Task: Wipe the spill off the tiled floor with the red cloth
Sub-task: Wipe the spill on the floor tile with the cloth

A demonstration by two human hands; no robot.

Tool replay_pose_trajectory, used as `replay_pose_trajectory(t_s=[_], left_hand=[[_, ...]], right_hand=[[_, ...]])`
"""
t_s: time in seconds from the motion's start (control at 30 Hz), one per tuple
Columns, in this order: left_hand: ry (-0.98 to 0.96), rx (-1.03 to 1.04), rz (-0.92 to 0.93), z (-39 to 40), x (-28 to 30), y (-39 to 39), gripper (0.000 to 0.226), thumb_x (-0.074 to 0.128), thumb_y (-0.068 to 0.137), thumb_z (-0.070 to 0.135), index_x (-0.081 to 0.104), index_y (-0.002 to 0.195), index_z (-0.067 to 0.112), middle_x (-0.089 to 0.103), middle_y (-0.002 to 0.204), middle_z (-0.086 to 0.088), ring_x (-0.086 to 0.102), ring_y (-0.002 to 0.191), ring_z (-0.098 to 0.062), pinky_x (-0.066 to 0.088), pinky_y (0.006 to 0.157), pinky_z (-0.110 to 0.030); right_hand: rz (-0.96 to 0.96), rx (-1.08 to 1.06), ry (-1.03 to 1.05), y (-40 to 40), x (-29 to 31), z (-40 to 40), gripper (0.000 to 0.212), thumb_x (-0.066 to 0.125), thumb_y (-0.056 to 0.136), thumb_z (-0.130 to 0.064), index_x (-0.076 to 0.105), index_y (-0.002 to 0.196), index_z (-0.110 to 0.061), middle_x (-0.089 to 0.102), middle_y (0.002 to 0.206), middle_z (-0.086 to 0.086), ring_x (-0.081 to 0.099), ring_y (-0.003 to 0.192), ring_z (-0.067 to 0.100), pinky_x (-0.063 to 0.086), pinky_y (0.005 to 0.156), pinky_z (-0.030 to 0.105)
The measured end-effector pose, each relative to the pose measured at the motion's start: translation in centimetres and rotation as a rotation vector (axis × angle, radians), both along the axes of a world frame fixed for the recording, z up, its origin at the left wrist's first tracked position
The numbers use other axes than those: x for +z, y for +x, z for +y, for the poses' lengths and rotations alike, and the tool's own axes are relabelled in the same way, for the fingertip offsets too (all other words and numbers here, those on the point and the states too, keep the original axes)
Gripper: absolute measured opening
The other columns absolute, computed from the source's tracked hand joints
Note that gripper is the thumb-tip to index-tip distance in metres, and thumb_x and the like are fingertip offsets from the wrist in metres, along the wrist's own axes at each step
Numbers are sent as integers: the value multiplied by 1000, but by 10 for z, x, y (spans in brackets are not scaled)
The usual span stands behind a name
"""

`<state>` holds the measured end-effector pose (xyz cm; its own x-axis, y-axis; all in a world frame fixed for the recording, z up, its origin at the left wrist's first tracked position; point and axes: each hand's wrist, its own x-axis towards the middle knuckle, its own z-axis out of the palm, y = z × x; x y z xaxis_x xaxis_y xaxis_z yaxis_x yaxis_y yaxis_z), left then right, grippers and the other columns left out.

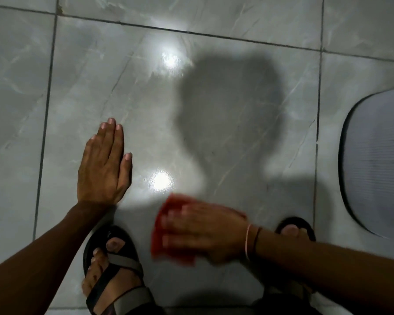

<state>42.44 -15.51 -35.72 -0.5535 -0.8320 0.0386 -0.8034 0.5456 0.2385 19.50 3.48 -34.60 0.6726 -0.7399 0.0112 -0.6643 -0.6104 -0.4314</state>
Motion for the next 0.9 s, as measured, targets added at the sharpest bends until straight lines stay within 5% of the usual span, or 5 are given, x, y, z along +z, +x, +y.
replay_pose_trajectory(t_s=[0.13,0.33,0.4,0.77,0.9], left_hand=[[-19,0,11,0,-2,1,63,36,107,29,25,163,3,23,172,-16,19,162,-28,18,131,-45],[-13,-4,3,2,-3,1,64,37,107,29,25,163,2,23,172,-17,19,162,-29,18,131,-47],[7,0,-3,0,-2,0,64,37,106,28,25,163,2,22,172,-17,18,162,-29,18,131,-47],[18,-4,-9,0,-2,0,65,36,106,31,23,164,4,20,173,-15,16,162,-27,15,132,-44],[13,9,-9,1,-1,1,65,35,106,31,23,164,3,20,173,-15,16,162,-27,13,132,-42]], right_hand=[[-3,246,-20,-26,-3,-17,65,63,89,-19,49,152,-10,44,162,20,39,154,33,32,128,50],[72,-1248,-95,-159,16,-172,53,45,109,-20,33,160,-16,28,171,16,24,160,34,27,131,54],[129,-1433,-40,-165,15,-188,54,35,113,-29,21,164,-17,17,174,15,15,162,33,21,134,53],[31,92,-58,-24,-4,-10,62,56,93,-20,47,154,-15,41,164,18,34,157,29,24,133,46],[45,-1050,-148,-118,7,-121,50,56,102,-19,51,152,-21,42,164,15,34,156,32,33,129,49]])
